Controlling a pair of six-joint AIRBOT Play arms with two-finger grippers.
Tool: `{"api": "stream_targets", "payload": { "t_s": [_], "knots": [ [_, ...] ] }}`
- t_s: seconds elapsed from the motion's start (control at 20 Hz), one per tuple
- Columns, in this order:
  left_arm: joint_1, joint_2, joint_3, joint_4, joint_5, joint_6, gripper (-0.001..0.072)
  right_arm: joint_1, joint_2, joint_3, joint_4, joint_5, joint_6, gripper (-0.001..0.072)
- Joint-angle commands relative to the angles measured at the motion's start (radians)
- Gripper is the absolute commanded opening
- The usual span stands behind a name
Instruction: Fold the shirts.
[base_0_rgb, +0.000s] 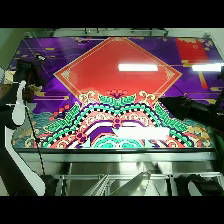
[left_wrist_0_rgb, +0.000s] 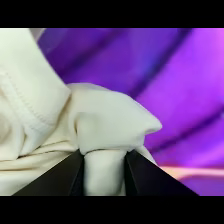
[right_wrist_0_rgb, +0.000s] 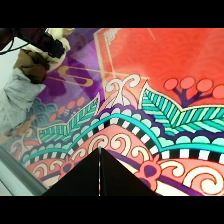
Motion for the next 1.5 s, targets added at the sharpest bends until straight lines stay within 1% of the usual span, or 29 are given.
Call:
{"api": "stream_targets", "payload": {
  "t_s": [0.0,0.1,0.2,0.25,0.3,0.4,0.5,0.55,0.6,0.7,0.75,0.8,0.85,0.95,1.1,1.15,1.2,1.25,1.3,1.4,1.45],
  "knots": [
    [-0.023,0.057,0.096,-0.33,-0.034,-0.005,0.0027,0.001,0.0,0.0,0.0,0.0,0.0,0.0019],
    [-0.061,0.169,0.105,-0.682,-0.034,0.105,0.0027,0.001,0.0,0.0,0.0,0.0,0.0,0.0019],
    [-0.111,0.316,0.03,-1.022,-0.009,0.201,0.0028,0.001,0.0,0.0,0.001,0.0,0.0,0.002],
    [-0.141,0.382,-0.003,-1.132,0.023,0.225,0.0028,0.001,0.0,0.0,0.001,0.0,0.0,0.0019],
    [-0.175,0.439,-0.021,-1.183,0.07,0.225,0.0028,0.001,0.0,0.0,0.001,0.0,0.0,0.0019],
    [-0.255,0.51,-0.026,-1.187,0.241,0.219,0.0028,0.0,0.0,0.0,0.001,0.0,0.0,0.0019],
    [-0.332,0.525,-0.026,-1.187,0.406,0.161,0.0028,0.001,0.0,0.0,0.013,0.0,0.001,0.0019],
    [-0.371,0.526,-0.046,-1.187,0.451,0.132,0.0028,0.001,0.0,0.0,0.019,0.0,0.0,0.0019],
    [-0.418,0.526,-0.085,-1.187,0.468,0.109,0.0028,0.001,0.0,0.0,0.019,0.0,0.0,0.002],
    [-0.509,0.525,-0.195,-1.187,0.456,0.093,0.0024,0.001,0.0,0.0,0.019,0.011,0.001,0.002],
    [-0.549,0.525,-0.242,-1.187,0.451,0.093,0.0164,0.0,0.0,0.0,0.021,0.018,0.001,0.002],
    [-0.581,0.526,-0.274,-1.186,0.452,0.093,0.0523,0.0,0.0,0.0,0.027,0.019,0.001,0.002],
    [-0.596,0.526,-0.282,-1.186,0.455,0.074,0.0712,0.0,0.0,0.0,0.032,0.019,0.001,0.002],
    [-0.588,0.526,-0.237,-1.179,0.488,0.038,0.0712,-0.001,0.002,0.0,0.035,0.019,0.002,0.002],
    [-0.502,0.526,-0.1,-1.129,0.578,-0.018,0.0712,-0.001,0.002,0.0,0.086,0.018,0.014,0.0023],
    [-0.466,0.526,-0.077,-1.121,0.604,-0.042,0.0712,-0.001,0.0,0.0,0.084,-0.003,0.033,0.0157],
    [-0.426,0.526,-0.074,-1.11,0.634,-0.057,0.0712,-0.001,-0.01,0.0,0.062,-0.024,0.068,0.0445],
    [-0.387,0.526,-0.095,-1.107,0.651,-0.058,0.0712,-0.001,-0.035,0.0,0.023,-0.034,0.108,0.05],
    [-0.354,0.53,-0.14,-1.11,0.645,-0.058,0.0712,-0.001,-0.071,0.0,-0.011,-0.033,0.126,0.0501],
    [-0.294,0.53,-0.27,-1.109,0.6,-0.058,0.0711,0.0,-0.181,0.0,-0.052,-0.03,0.124,0.0504],
    [-0.267,0.53,-0.34,-1.11,0.56,-0.058,0.0711,0.0,-0.241,0.0,-0.058,-0.03,0.122,0.0529]
  ]
}}
